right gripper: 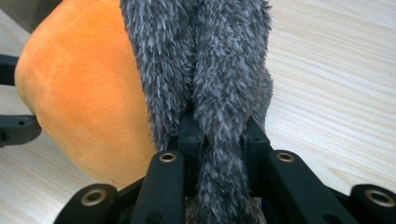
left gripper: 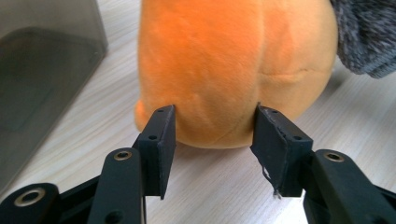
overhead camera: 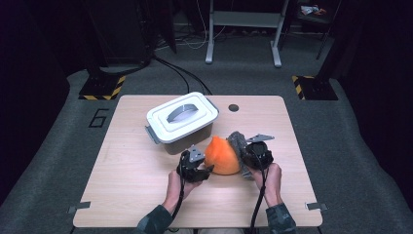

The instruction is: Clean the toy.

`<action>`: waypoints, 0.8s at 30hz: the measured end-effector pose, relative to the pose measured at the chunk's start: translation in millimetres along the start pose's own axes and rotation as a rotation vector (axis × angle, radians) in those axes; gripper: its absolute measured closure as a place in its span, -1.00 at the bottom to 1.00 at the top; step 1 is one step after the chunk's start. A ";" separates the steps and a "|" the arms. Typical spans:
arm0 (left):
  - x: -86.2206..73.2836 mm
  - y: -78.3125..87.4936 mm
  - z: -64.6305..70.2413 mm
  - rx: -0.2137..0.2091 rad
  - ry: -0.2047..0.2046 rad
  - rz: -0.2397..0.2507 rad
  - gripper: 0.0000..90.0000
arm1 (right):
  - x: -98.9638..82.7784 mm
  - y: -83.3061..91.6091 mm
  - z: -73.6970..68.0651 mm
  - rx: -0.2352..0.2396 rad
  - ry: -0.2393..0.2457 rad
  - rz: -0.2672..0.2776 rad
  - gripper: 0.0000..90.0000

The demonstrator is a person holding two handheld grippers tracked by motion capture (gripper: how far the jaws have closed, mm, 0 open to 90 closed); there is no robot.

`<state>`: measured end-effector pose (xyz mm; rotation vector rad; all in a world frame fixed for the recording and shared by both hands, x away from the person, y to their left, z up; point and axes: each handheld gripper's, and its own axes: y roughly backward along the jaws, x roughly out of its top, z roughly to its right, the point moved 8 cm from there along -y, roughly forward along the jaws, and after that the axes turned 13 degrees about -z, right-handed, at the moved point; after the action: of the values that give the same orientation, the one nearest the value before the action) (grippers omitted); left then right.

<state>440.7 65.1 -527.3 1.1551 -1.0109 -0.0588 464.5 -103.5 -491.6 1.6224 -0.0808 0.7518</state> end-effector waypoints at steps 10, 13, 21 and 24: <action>-0.6 -2.1 4.7 -0.009 -0.022 0.006 0.83 | 0.5 2.5 3.6 0.009 -0.013 0.029 0.67; -0.6 0.0 5.6 -0.031 0.004 0.013 0.86 | 0.1 9.4 3.6 0.006 -0.014 0.049 0.66; 6.6 13.6 15.5 -0.125 0.055 0.038 0.87 | 4.3 33.2 -10.2 0.026 0.028 0.097 0.66; 9.2 17.7 19.7 -0.152 0.063 0.044 0.87 | 8.5 39.8 -20.5 0.031 0.057 0.107 0.66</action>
<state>424.7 54.1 -507.1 0.9900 -0.9585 -0.0627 444.3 -90.4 -453.0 1.6344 -0.1169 0.8849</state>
